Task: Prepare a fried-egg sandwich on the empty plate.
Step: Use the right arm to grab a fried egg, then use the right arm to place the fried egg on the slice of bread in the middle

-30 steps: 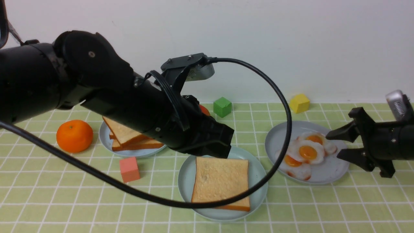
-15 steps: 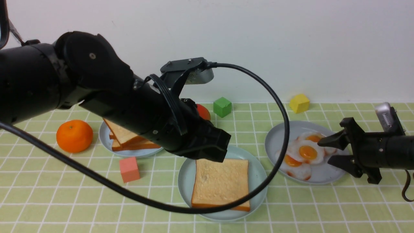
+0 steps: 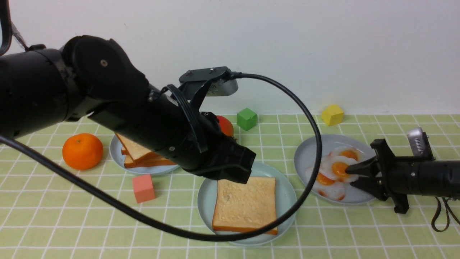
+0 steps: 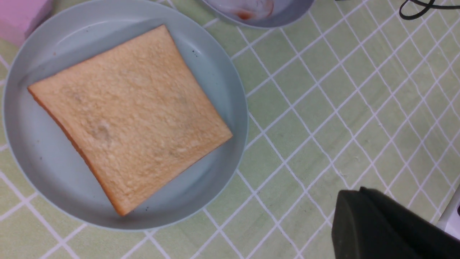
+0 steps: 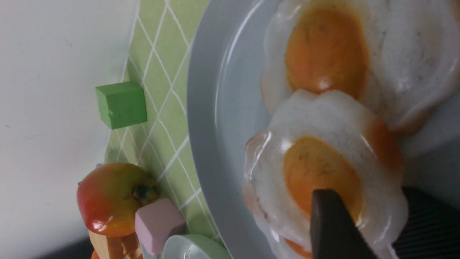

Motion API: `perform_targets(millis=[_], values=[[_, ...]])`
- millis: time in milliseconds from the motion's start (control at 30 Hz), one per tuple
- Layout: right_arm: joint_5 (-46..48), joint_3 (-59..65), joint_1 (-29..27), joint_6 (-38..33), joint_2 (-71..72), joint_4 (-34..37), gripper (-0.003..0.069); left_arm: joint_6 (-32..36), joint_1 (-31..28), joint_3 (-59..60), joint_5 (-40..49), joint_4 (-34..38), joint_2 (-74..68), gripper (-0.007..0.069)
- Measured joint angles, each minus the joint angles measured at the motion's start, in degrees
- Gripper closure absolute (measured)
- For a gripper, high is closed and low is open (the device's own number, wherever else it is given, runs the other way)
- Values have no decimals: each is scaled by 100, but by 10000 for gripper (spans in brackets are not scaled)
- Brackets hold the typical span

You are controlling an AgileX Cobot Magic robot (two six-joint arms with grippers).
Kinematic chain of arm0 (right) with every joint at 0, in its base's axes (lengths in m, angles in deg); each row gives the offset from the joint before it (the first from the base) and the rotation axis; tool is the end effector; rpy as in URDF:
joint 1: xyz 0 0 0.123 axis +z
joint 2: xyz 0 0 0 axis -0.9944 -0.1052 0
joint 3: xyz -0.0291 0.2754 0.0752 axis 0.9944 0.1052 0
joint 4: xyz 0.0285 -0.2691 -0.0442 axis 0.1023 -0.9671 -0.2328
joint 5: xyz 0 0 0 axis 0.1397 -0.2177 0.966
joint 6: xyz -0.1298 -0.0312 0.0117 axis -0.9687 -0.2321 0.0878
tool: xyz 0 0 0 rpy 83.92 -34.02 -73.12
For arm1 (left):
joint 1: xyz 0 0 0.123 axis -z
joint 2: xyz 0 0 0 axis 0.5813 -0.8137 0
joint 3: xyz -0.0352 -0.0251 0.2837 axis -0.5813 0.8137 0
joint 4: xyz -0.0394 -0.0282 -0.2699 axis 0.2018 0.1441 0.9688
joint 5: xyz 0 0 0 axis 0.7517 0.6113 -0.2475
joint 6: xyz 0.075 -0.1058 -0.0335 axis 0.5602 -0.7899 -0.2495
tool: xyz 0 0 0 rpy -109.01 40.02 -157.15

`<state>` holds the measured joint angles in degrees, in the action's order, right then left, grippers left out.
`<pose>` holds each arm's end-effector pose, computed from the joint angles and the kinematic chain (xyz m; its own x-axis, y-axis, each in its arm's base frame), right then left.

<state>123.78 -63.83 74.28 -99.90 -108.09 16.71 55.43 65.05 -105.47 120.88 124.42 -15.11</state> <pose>0.3967 0.0182 0.0634 -0.6809 0.7317 -0.0315 0.4147 0.4206 0.8069 0.2989 -0.2359 0.2660 -0.7648 0.3065 -0.5666 0.5862 0.6959 -0.4148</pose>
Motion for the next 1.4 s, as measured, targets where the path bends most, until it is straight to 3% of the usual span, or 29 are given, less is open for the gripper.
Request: perform_targets(millis=[167, 333, 533, 700, 933, 1100, 1200, 1300, 1333, 1400], values=[[-53, 15, -4, -22, -25, 6, 592, 0, 0, 0, 41, -51, 0, 638], [-55, 15, -4, -66, -17, 11, 593, -170, -74, 0, 86, -273, 0, 638], [-25, 63, 7, -244, 483, -101, 593, -979, -912, 6, 471, -681, 348, 638], [534, 63, 301, -541, 1070, -108, 593, -1161, -1507, 72, 751, -883, 795, 638], [751, 58, 2092, -639, 1150, -178, 593, -1191, -2140, 857, -24, -912, 1449, 637], [-8, -72, 2731, -644, 742, -201, 593, -1197, -2166, 1097, -183, -877, 1461, 634], [-450, -115, 2789, -644, 572, -192, 575, -1197, -2166, 1098, -196, -843, 1461, 634], [-700, -126, 2789, -658, 490, -185, 497, -1197, -2166, 1108, -211, -822, 1463, 631], [-707, -140, 2789, -754, 505, -173, 423, -1197, -2166, 1108, -211, -817, 1463, 630], [-707, -152, 2789, -893, 548, -179, 358, -1197, -2166, 1108, -218, -810, 1463, 629]])
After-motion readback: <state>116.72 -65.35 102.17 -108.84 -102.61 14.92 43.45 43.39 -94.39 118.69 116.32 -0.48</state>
